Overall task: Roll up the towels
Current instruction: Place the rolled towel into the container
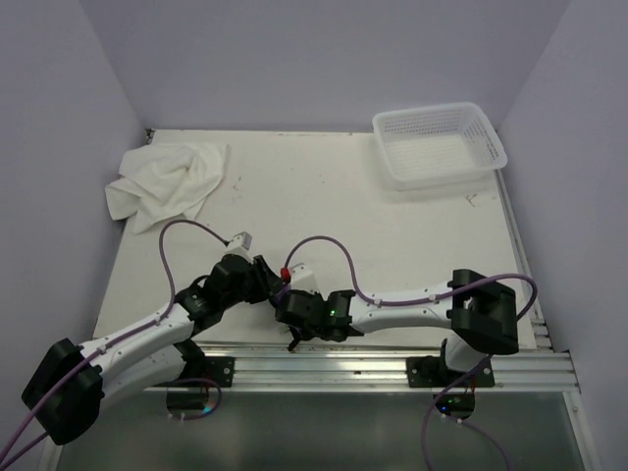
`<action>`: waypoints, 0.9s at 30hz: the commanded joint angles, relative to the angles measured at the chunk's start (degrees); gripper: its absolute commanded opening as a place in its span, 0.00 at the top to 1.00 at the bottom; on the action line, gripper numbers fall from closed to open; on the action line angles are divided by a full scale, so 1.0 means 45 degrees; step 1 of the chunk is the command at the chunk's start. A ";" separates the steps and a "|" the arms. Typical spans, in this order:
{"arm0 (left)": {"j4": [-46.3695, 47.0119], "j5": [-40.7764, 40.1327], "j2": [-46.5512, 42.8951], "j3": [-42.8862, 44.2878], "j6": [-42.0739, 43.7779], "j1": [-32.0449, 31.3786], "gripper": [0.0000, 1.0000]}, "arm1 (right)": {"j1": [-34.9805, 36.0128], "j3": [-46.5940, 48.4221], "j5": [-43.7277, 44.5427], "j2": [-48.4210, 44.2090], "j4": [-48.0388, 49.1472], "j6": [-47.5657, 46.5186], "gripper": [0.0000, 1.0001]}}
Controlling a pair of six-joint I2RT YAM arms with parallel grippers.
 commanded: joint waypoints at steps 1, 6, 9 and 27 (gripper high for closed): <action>-0.0400 0.0157 0.0161 0.0615 0.0576 0.0044 0.55 | 0.0386 0.0840 0.1254 0.0526 -0.1235 -0.0187 0.94; -0.1083 -0.0097 0.0180 0.0810 0.0772 0.0024 0.55 | 0.0777 0.1563 0.1860 0.1074 -0.1822 -0.0070 0.94; -0.1241 -0.0175 0.0414 0.0830 0.0869 0.0044 0.55 | 0.0914 0.1837 0.2153 0.1290 -0.2057 -0.0070 0.94; -0.0499 -0.0507 0.1079 -0.0244 0.0889 0.0044 0.78 | 0.1324 0.2384 0.2524 0.1700 -0.2585 -0.0324 0.91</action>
